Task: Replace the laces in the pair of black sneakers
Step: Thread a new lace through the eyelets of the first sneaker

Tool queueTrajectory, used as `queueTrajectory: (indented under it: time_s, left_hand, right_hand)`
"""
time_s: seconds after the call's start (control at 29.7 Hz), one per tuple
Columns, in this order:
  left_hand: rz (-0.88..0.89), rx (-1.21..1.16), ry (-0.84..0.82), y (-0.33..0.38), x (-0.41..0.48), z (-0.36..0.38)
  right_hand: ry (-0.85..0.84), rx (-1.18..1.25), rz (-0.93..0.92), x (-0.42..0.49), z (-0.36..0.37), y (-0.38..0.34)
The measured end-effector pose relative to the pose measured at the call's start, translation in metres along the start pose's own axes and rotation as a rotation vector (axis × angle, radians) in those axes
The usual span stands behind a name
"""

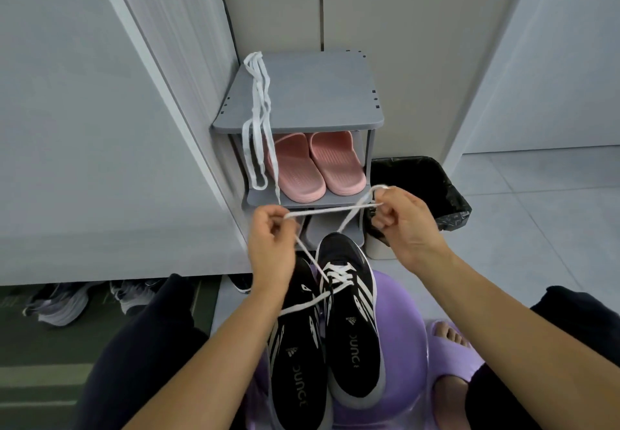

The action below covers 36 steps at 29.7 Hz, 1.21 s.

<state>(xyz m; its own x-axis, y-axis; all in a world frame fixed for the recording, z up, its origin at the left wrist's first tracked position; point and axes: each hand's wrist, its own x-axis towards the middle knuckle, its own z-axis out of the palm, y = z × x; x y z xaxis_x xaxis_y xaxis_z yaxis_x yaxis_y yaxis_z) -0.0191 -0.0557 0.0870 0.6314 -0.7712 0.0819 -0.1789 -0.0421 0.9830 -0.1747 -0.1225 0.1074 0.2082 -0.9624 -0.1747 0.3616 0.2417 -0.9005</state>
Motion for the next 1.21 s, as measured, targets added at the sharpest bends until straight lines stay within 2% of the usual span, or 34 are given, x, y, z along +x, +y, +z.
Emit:
queueTrajectory:
  time_s: [0.1,0.2,0.27,0.3,0.37,0.4,0.44,0.47,0.54,0.61,0.64,0.71,0.78,0.91,1.01,1.08,1.15,1.21]
  left_hand:
    - [0.009,-0.192,0.184,0.011,0.015,-0.015]
    - [-0.042,-0.297,0.300,0.012,0.035,-0.034]
    - [-0.164,-0.258,0.306,0.005,0.046,-0.044]
    - [-0.197,-0.162,0.268,0.002,0.049,-0.047]
    - [-0.139,0.242,0.115,-0.002,0.046,-0.049]
    - [-0.026,0.420,0.030,-0.001,0.039,-0.046]
    - [0.094,0.496,-0.072,0.002,0.029,-0.040]
    - [0.173,0.476,-0.208,0.007,0.016,-0.032]
    - [0.171,0.346,-0.522,0.013,-0.008,-0.016]
    - [0.033,0.217,-0.721,0.011,-0.019,-0.007]
    - [-0.050,0.191,-0.744,0.009,-0.019,-0.005]
    - [-0.135,0.251,-0.688,0.004,-0.010,-0.008]
    - [-0.148,0.329,-0.586,0.002,0.001,-0.016]
    - [0.107,0.765,-0.420,-0.001,0.022,-0.037]
    - [0.125,1.067,-0.461,0.000,0.025,-0.046]
    - [0.047,0.939,-0.599,0.001,0.021,-0.045]
    - [-0.064,0.535,-0.733,0.006,0.010,-0.034]
    - [-0.141,0.273,-0.799,0.011,-0.002,-0.022]
  right_hand:
    - [0.051,0.115,0.114,0.004,-0.011,0.000]
    - [0.111,0.076,0.146,0.006,-0.022,0.003]
    - [0.137,0.003,0.126,0.006,-0.028,0.004]
    - [0.139,-0.041,0.107,0.006,-0.029,0.004]
    - [0.085,-0.156,0.053,0.003,-0.028,0.007]
    - [0.040,-0.214,0.027,0.001,-0.025,0.010]
    - [-0.005,-0.266,0.014,-0.003,-0.020,0.013]
    - [-0.050,-0.307,0.015,-0.006,-0.014,0.017]
    - [-0.158,-0.335,0.031,-0.013,-0.001,0.022]
    - [-0.257,-0.348,0.031,-0.018,0.009,0.024]
    - [-0.274,-0.375,0.019,-0.019,0.012,0.023]
    - [-0.251,-0.435,-0.007,-0.018,0.011,0.019]
    - [-0.196,-0.447,0.008,-0.015,0.005,0.015]
    - [-0.121,-0.476,0.084,-0.010,-0.009,0.015]
    - [-0.120,-0.506,0.098,-0.011,-0.012,0.018]
    - [-0.165,-0.576,0.068,-0.015,-0.009,0.018]
    - [-0.252,-0.674,0.038,-0.019,-0.004,0.019]
    - [-0.335,-0.713,0.023,-0.024,0.002,0.020]
